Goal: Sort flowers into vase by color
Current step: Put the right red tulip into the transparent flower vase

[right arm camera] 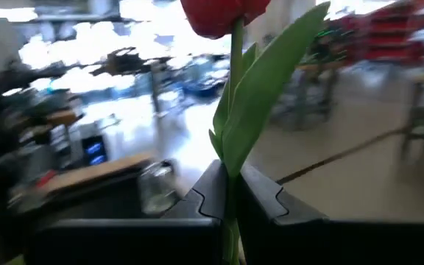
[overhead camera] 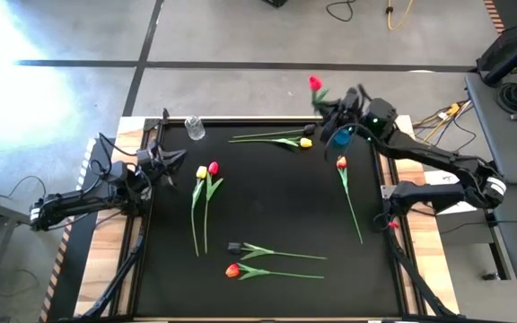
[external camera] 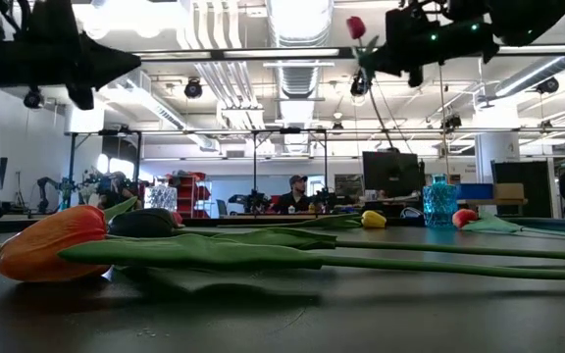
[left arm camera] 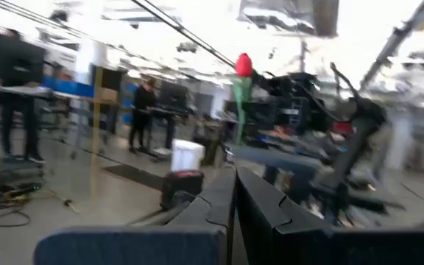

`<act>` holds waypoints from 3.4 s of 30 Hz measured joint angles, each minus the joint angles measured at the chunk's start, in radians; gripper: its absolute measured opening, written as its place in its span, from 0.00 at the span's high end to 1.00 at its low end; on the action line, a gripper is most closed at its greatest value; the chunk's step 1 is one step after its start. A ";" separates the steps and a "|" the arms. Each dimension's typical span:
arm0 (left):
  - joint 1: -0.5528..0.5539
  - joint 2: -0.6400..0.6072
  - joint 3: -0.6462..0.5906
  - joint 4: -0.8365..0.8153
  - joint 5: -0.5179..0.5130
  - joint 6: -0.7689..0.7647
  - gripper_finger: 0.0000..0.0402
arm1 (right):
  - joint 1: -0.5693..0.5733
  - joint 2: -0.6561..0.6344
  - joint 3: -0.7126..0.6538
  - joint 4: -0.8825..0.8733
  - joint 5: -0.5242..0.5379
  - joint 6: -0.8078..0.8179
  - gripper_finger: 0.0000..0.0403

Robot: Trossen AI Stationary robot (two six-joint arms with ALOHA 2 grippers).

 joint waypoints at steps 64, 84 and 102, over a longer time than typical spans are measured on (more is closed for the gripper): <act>0.192 1.520 1.006 0.264 0.867 0.059 0.92 | 0.315 0.401 -0.003 0.678 -0.088 -0.025 0.97; 0.328 1.396 0.982 0.025 0.777 0.224 1.00 | 0.315 0.302 -0.003 0.555 0.002 -0.089 0.53; 0.668 0.886 0.501 0.161 0.442 0.141 1.00 | 0.319 0.251 -0.003 0.393 0.107 -0.149 0.94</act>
